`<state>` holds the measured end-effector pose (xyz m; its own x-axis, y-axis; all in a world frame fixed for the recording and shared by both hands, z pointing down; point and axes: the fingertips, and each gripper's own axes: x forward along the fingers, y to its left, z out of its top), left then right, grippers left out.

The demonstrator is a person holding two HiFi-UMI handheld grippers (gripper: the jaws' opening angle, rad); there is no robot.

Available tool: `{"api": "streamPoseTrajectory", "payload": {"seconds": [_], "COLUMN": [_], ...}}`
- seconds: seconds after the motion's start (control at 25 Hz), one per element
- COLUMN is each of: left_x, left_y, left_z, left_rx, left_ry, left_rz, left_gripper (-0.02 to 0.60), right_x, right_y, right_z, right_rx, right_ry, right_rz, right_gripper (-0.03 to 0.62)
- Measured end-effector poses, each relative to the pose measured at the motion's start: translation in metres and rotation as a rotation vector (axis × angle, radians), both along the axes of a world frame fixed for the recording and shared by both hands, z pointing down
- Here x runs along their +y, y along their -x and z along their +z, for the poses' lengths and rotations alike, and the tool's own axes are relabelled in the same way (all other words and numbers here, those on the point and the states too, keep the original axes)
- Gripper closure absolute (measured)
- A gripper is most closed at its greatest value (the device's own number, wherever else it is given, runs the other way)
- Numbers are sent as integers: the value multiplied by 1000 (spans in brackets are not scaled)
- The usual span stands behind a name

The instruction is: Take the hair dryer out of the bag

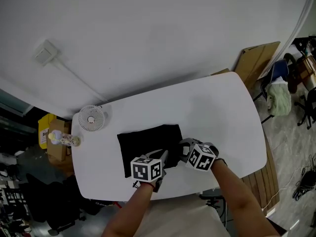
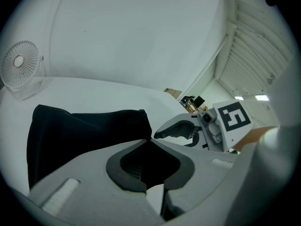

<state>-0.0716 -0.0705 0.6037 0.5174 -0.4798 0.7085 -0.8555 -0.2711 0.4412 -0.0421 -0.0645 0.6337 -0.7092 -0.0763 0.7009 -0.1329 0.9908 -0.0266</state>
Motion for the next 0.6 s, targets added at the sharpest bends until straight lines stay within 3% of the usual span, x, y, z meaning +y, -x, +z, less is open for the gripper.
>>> {"api": "streamPoseTrajectory", "payload": {"seconds": [0.6], "left_x": [1], "left_y": [6], "left_z": [2], "left_rx": [24], "left_ry": [20], "left_rz": [-3], "left_gripper": [555], "right_x": [1], "right_y": [26], "right_z": [28], "right_rx": [89], "right_ry": [-30], "right_rz": [-160], "right_gripper": [414]}}
